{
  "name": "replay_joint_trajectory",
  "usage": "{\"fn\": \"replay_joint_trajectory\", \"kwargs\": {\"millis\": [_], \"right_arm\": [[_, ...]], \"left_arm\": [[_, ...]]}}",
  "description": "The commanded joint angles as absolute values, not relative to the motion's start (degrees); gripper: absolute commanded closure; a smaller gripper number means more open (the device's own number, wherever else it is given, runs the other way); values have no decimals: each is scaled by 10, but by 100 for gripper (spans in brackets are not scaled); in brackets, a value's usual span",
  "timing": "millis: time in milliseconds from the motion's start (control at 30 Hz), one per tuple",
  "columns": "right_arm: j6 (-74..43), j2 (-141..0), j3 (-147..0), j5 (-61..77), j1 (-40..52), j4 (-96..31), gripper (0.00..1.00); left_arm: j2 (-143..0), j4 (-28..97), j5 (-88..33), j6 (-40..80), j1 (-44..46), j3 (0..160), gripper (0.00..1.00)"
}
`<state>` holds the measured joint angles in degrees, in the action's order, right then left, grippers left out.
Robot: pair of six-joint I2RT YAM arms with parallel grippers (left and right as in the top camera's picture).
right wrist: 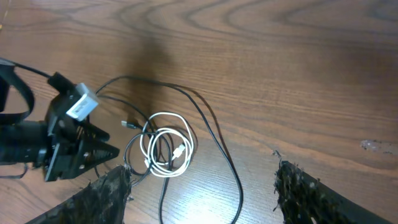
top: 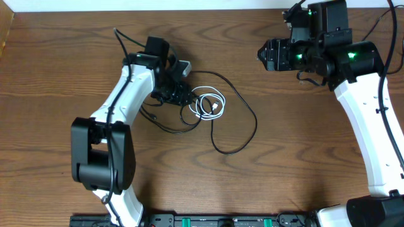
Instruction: Untangle cables
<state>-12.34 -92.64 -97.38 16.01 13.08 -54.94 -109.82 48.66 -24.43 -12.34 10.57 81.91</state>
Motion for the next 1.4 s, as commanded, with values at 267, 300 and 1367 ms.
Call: {"fn": "replay_joint_trajectory", "kwargs": {"millis": [267, 300, 1367], "right_arm": [[-115, -930, -974, 157, 131, -560, 27], [-115, -930, -974, 157, 131, -560, 27], [-115, -930, -974, 153, 131, -562, 25]], "left_arm": [[-1146, 471, -187, -161, 107, 817, 50], [-1149, 470, -187, -162, 107, 817, 50], [-1203, 459, -183, -184, 107, 807, 61]]}}
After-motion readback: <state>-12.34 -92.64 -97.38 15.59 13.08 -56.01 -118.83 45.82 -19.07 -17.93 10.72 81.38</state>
